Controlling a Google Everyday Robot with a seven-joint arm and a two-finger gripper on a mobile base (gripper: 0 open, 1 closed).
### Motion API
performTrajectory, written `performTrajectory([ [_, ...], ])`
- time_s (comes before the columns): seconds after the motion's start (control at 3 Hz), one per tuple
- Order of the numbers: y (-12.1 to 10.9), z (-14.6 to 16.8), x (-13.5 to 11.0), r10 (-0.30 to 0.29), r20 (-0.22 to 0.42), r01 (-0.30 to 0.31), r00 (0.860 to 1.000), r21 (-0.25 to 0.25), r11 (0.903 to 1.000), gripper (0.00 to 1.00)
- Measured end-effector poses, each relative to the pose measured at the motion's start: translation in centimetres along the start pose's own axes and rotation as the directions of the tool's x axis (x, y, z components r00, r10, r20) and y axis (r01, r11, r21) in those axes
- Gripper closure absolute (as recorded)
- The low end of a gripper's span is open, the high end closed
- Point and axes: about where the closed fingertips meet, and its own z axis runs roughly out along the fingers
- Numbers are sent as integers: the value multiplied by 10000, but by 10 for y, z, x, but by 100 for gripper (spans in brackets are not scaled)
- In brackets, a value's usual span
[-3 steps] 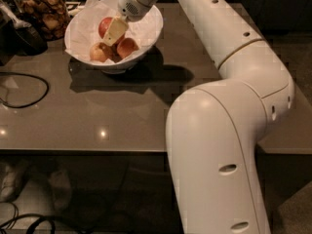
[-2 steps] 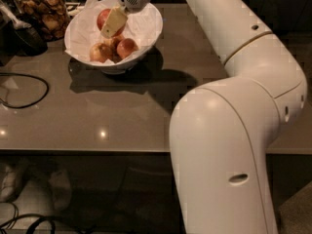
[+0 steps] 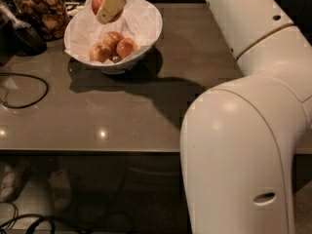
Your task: Pick apple from white bowl
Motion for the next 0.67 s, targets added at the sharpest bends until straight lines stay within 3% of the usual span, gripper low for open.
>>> performTrajectory([
  [0.67,36,-46,-49,-852,1502,953,9850,-612,9936,100],
])
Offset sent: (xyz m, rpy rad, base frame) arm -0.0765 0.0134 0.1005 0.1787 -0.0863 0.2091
